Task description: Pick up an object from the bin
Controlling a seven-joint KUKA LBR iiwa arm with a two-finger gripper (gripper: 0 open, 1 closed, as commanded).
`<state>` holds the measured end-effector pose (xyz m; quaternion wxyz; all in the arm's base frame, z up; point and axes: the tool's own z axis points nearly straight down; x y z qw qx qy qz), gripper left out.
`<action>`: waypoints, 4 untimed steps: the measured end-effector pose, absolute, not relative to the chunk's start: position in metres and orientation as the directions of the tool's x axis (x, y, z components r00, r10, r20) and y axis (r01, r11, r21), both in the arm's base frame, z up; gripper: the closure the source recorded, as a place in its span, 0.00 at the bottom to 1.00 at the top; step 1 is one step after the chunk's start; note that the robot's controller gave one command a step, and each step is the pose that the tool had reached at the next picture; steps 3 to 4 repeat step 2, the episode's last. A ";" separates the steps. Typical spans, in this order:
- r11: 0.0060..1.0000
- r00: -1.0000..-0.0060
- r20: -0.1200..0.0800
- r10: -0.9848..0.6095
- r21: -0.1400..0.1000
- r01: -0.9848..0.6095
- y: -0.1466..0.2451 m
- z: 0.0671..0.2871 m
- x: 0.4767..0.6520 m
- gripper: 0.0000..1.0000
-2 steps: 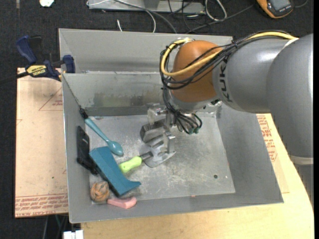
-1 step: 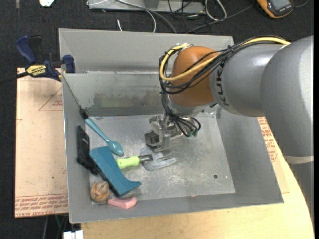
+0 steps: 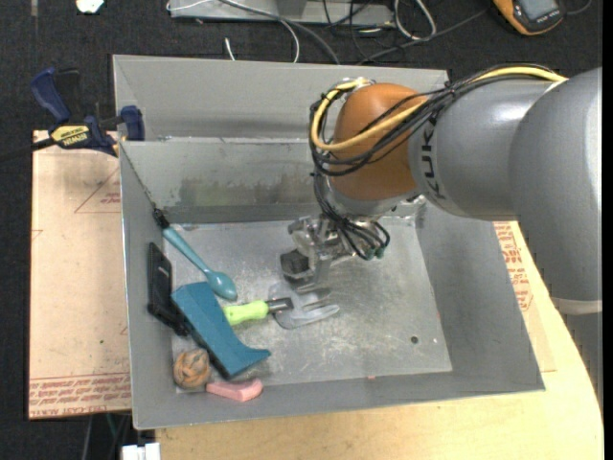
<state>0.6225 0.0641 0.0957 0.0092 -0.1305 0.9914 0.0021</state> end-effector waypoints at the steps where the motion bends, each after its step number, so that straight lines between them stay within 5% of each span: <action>1: 0.959 -0.959 -0.015 -0.283 0.003 -0.283 0.078 0.164 0.617 1.00; 2: 0.959 -0.959 -0.023 -0.283 0.001 -0.284 0.079 0.207 0.616 1.00; 4: 0.959 -0.959 -0.023 -0.283 0.001 -0.284 0.079 0.207 0.616 1.00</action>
Offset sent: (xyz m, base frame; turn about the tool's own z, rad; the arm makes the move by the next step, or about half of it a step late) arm -0.0184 0.0102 0.0668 -0.0149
